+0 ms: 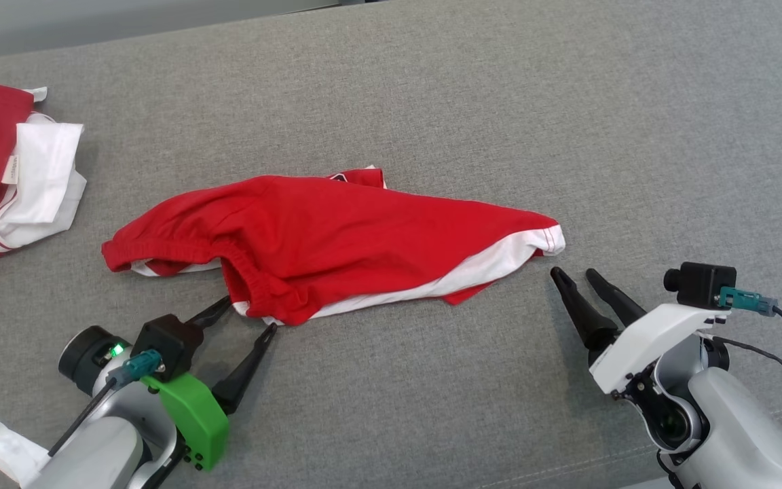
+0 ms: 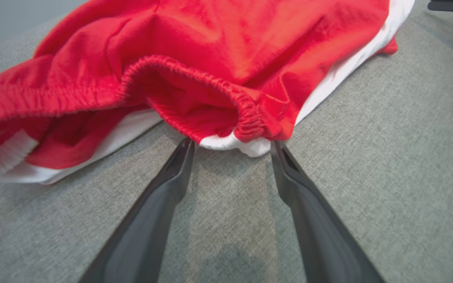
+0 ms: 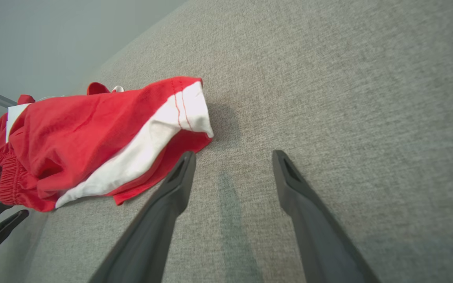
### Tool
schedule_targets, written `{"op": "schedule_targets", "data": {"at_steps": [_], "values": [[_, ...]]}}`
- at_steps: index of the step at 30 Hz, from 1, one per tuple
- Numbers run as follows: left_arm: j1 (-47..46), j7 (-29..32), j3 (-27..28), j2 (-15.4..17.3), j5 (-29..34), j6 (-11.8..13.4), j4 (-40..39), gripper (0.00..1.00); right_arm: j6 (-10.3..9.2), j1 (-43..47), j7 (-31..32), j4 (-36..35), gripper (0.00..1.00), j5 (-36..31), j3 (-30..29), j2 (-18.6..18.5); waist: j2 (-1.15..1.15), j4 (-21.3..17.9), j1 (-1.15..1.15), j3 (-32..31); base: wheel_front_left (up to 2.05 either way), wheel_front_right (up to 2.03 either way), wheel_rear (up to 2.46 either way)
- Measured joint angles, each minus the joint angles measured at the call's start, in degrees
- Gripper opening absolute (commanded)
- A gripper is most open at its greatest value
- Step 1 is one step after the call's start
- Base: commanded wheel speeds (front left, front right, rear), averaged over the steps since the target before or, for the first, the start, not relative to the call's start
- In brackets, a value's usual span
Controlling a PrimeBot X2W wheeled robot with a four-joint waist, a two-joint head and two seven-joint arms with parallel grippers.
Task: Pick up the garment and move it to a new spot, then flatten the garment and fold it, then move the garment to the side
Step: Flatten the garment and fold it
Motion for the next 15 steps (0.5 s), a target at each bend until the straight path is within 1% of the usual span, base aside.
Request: {"op": "schedule_targets", "data": {"at_steps": [1,4,7,9,10,12,14,15], "values": [[0.0,-0.3,0.0,-0.3,0.0,0.0,0.1,1.00,0.02,0.0,-0.1,0.1,1.00,0.0,0.0,0.0,0.00,0.0,0.00,-0.1,0.00,0.00,0.00],[0.0,-0.8,0.1,-1.7,-0.3,0.0,0.6,0.85,0.03,0.0,-0.3,0.3,1.00,0.0,0.0,0.0,0.00,0.0,0.00,-0.2,0.00,0.00,0.00],[-0.1,-0.9,0.1,-1.9,-0.7,0.0,1.7,0.73,0.04,0.0,-0.4,0.5,1.00,0.0,0.1,0.0,0.00,0.1,0.00,-0.4,0.00,0.00,0.00],[-0.2,-1.4,0.2,-2.1,-0.8,0.0,2.1,0.71,0.24,0.0,-0.4,0.6,1.00,0.0,0.2,0.0,0.00,0.0,0.00,-0.5,0.00,0.00,0.00],[-0.4,-1.5,0.2,-2.4,-0.9,0.0,2.3,0.66,0.25,0.0,-0.4,0.7,1.00,0.0,0.2,0.0,0.00,0.0,0.00,-0.6,0.00,0.00,0.00],[-1.1,-1.7,0.4,-3.1,-1.3,0.0,2.8,0.65,0.26,0.0,-0.4,0.9,1.00,0.0,0.3,0.0,0.00,0.0,0.00,-0.7,0.00,0.00,0.00],[-1.6,-1.8,0.7,-3.4,-1.4,0.0,3.2,0.67,0.27,0.0,-0.5,1.1,1.00,0.0,0.4,0.0,0.00,0.0,0.00,-0.8,0.00,0.00,0.00],[-1.8,-2.0,0.8,-3.4,-1.5,0.0,3.3,0.65,0.27,0.0,-0.5,1.2,1.00,0.0,0.4,0.0,0.00,-0.1,0.00,-0.9,0.00,0.00,0.00]]}}
